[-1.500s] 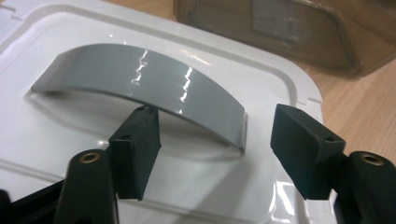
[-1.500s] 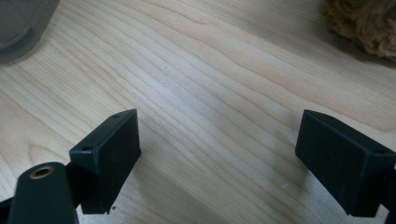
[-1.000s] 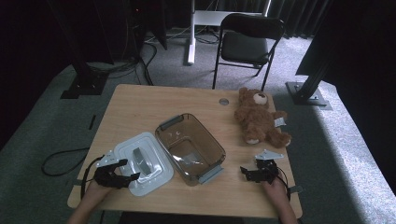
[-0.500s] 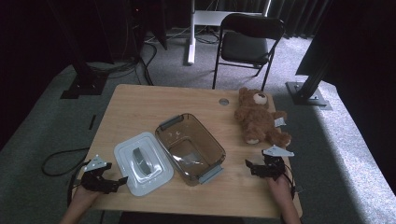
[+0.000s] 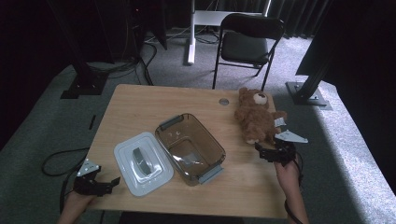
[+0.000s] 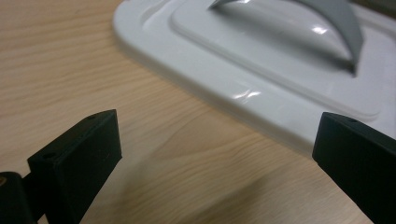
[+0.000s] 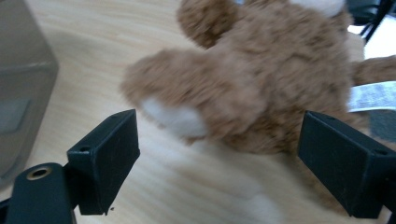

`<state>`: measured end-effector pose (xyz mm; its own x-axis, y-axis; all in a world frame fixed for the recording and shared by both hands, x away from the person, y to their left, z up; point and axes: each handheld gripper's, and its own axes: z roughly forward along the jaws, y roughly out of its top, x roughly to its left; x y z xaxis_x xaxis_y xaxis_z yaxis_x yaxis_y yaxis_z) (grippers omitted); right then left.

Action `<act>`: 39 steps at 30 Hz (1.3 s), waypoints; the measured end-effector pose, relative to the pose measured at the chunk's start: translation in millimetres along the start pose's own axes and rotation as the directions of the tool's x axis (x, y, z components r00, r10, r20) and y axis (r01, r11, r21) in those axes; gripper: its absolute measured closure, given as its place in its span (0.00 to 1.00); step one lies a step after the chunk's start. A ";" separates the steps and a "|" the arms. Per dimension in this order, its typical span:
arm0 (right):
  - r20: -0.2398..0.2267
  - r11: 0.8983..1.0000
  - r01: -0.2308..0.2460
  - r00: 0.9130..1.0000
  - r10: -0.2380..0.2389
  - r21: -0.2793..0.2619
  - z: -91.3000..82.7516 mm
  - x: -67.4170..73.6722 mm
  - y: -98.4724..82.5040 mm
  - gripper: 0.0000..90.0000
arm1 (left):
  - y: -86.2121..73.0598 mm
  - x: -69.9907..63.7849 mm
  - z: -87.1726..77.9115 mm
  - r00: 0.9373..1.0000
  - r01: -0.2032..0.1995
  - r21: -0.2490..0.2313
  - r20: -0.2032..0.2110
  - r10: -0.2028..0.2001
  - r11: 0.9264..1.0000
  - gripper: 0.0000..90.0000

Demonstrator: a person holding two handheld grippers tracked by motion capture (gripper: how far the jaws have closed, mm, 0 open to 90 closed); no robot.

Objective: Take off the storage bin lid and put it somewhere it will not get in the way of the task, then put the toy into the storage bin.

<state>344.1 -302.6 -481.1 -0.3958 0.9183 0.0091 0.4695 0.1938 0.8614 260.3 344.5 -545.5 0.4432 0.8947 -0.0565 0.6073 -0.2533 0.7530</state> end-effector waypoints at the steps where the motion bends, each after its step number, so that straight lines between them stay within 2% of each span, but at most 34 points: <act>1: 0.010 1.000 -0.004 1.000 0.004 -0.005 -0.2 -2.8 3.3 0.13 | -1.7 1.5 -1.0 1.000 0.009 -0.002 -0.012 -0.009 1.000 0.02; 3: 0.036 0.999 -0.032 0.999 0.033 -0.015 -0.1 -10.9 12.6 0.13 | -4.5 4.6 -2.8 0.999 0.025 -0.002 -0.036 -0.025 1.000 0.02; 6: 0.047 0.999 -0.039 0.998 0.040 -0.020 1.0 -14.9 18.1 0.13 | -6.9 7.5 -5.4 0.997 0.045 -0.017 -0.058 -0.046 0.999 0.02; 8: 0.062 0.999 -0.039 0.997 0.041 -0.022 3.0 -17.2 22.6 0.13 | -8.3 9.0 -6.6 0.994 0.051 -0.010 -0.091 -0.051 0.999 0.02; 9: 0.073 0.999 -0.042 0.996 0.043 -0.023 5.9 -18.7 26.3 0.13 | -10.3 10.7 -6.8 0.989 0.065 0.011 -0.135 -0.062 0.998 0.04; 10: 0.073 0.999 -0.042 0.996 0.043 -0.023 5.9 -18.7 26.3 0.13 | -10.3 10.7 -6.8 0.989 0.065 0.011 -0.135 -0.062 0.998 0.04; 11: 0.074 0.999 -0.050 0.996 0.051 -0.015 10.2 -20.7 30.2 0.14 | -12.6 14.4 -7.1 0.981 0.110 0.008 -0.160 -0.108 0.994 0.04; 12: 0.074 0.999 -0.050 0.996 0.051 -0.015 10.2 -20.7 30.2 0.14 | -12.6 14.4 -7.1 0.981 0.110 0.008 -0.160 -0.108 0.994 0.04; 13: 0.070 0.998 -0.055 0.996 0.056 -0.005 15.1 -21.8 34.3 0.14 | -13.7 16.6 -6.7 0.978 0.134 0.010 -0.162 -0.130 0.991 0.04; 15: 0.075 0.998 -0.062 0.995 0.061 0.005 20.1 -22.7 38.0 0.14 | -14.3 18.6 -4.4 0.976 0.145 0.035 -0.169 -0.137 0.989 0.04; 19: 0.066 0.997 -0.073 0.995 0.073 -0.002 24.4 -23.8 41.2 0.13 | -12.6 17.1 -1.0 0.975 0.145 0.038 -0.177 -0.136 0.989 0.04; 20: 0.080 0.997 -0.076 0.994 0.076 -0.003 28.6 -24.3 44.2 0.13 | -12.0 15.8 2.3 0.970 0.133 0.037 -0.211 -0.122 0.990 0.04; 21: 0.080 0.997 -0.076 0.994 0.076 -0.003 28.6 -24.3 44.2 0.13 | -12.0 15.8 2.3 0.970 0.133 0.037 -0.211 -0.122 0.990 0.04; 23: 0.088 0.997 -0.077 0.993 0.076 -0.001 31.5 -24.7 45.7 0.14 | -10.1 14.9 6.2 0.962 0.126 0.044 -0.251 -0.112 0.991 0.04; 24: 0.089 0.997 -0.081 0.993 0.081 0.004 34.0 -25.1 47.3 0.13 | -8.2 16.1 8.5 0.957 0.138 0.042 -0.262 -0.122 0.990 0.03; 27: 0.088 0.996 -0.086 0.992 0.085 0.011 36.4 -25.9 49.2 0.13 | -7.0 17.2 10.7 0.957 0.138 0.032 -0.263 -0.125 0.990 0.03; 31: 0.096 0.996 -0.093 0.991 0.091 0.011 40.4 -28.3 54.4 0.13 | -5.0 18.4 11.9 0.959 0.130 0.040 -0.257 -0.116 0.991 0.03; 32: 0.102 0.996 -0.094 0.991 0.092 0.011 41.3 -30.7 57.8 0.13 | -5.0 18.3 12.0 0.957 0.141 0.038 -0.262 -0.126 0.989 0.03; 35: 0.106 0.994 -0.108 0.988 0.108 -0.006 40.9 -34.8 61.2 0.13 | -4.4 18.6 12.5 0.956 0.139 0.039 -0.265 -0.124 0.990 0.03; 38: 0.121 0.991 -0.137 0.983 0.136 -0.003 44.6 -43.2 67.6 0.13 | -3.3 18.7 13.6 0.963 0.122 0.044 -0.248 -0.108 0.992 0.03; 39: 0.121 0.991 -0.137 0.983 0.136 -0.003 44.6 -43.2 67.6 0.13 | -3.1 18.6 14.0 0.963 0.123 0.044 -0.248 -0.109 0.991 0.03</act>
<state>428.1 -313.8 -445.9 -0.2303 0.9710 0.0649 0.5169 0.0656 0.8535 275.8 356.8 -558.0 0.1969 0.9801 0.0265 0.6854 -0.1569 0.7110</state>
